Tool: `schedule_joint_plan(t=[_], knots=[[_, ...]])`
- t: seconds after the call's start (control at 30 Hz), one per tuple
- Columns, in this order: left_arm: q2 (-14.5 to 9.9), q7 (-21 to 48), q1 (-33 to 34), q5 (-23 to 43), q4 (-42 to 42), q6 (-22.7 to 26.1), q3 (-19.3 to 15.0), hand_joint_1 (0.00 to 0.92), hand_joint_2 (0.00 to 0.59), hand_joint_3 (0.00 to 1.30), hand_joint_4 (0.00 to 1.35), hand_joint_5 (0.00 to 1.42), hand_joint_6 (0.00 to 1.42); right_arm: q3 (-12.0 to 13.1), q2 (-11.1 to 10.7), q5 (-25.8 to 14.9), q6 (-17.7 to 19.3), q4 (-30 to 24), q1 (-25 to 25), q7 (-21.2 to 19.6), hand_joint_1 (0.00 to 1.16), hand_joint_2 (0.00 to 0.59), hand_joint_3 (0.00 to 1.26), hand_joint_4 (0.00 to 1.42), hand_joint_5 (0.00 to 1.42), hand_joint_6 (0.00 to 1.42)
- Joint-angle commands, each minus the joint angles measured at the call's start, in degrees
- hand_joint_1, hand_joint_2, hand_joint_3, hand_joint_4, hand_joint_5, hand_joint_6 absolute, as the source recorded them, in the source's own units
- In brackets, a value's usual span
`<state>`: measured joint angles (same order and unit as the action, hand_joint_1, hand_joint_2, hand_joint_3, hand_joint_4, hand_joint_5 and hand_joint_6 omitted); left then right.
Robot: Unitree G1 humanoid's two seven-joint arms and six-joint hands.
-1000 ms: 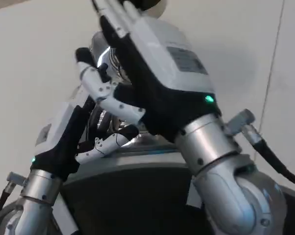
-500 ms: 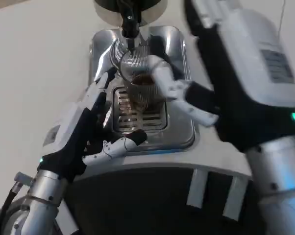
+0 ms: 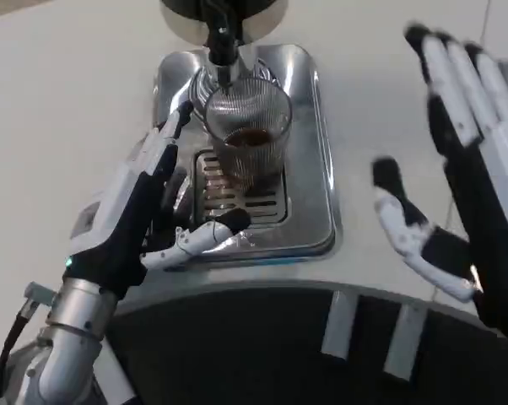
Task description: Grasp the cup under the faucet to collect the drink, then remove the cup.
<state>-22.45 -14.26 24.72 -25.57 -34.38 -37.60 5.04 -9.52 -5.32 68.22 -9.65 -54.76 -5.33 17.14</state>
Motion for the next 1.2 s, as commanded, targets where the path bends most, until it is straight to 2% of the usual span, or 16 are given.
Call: schedule_joint_plan(t=[0.03,0.07,0.2,0.37,0.43,0.5,0.7,0.93,1.2], knots=[[-0.44,-2.36,1.39,-1.17,-2.91,0.62,0.12,0.257,0.054,0.00,0.00,0.00,0.00,2.67,-1.31,-0.77,3.18,1.25,-4.76,-3.52,0.50,0.569,0.00,0.00,0.00,0.00],[-0.44,-2.58,1.63,-1.19,-3.31,0.56,0.23,0.261,0.055,0.00,0.00,0.00,0.00,3.18,-1.38,-0.93,3.41,1.60,-5.56,-4.03,0.52,0.578,0.00,0.00,0.00,0.00],[-0.07,-4.44,3.12,-2.15,-5.38,0.58,1.05,0.289,0.057,0.00,0.00,0.00,0.00,4.57,-2.34,-1.33,5.22,4.45,-8.83,-7.16,0.58,0.544,0.00,0.00,0.00,0.00],[1.04,-6.96,5.03,-3.64,-8.20,0.85,2.03,0.293,0.057,0.00,0.00,0.00,0.00,4.81,-3.92,-2.07,7.71,9.75,-11.10,-10.69,0.58,0.541,0.00,0.00,0.00,0.00],[1.48,-7.88,5.65,-3.74,-9.24,0.97,2.36,0.297,0.056,0.00,0.00,0.00,0.00,4.85,-4.28,-2.25,8.20,11.57,-12.04,-12.39,0.63,0.523,0.00,0.00,0.00,0.00],[2.00,-8.95,6.19,-3.90,-10.13,1.12,2.54,0.300,0.055,0.00,0.00,0.00,0.00,4.94,-4.62,-2.56,8.56,12.95,-13.01,-13.99,0.66,0.506,0.00,0.00,0.00,0.00],[3.31,-11.93,8.40,-4.34,-13.20,1.32,2.98,0.308,0.054,0.00,0.00,0.01,0.03,5.31,-5.24,-3.98,8.99,15.15,-15.91,-16.90,0.66,0.502,0.00,0.00,0.00,0.00],[4.95,-14.87,11.24,-3.83,-18.48,1.36,3.22,0.308,0.054,0.00,0.00,0.02,0.05,7.37,-6.51,-7.09,8.83,13.97,-18.08,-16.47,0.66,0.484,0.00,0.00,0.00,0.00],[6.64,-16.83,12.91,-4.15,-21.12,0.81,4.04,0.314,0.057,0.00,0.00,0.05,0.07,7.87,-6.69,-7.77,7.89,13.41,-17.47,-13.85,0.65,0.458,0.00,0.00,0.00,0.00]])
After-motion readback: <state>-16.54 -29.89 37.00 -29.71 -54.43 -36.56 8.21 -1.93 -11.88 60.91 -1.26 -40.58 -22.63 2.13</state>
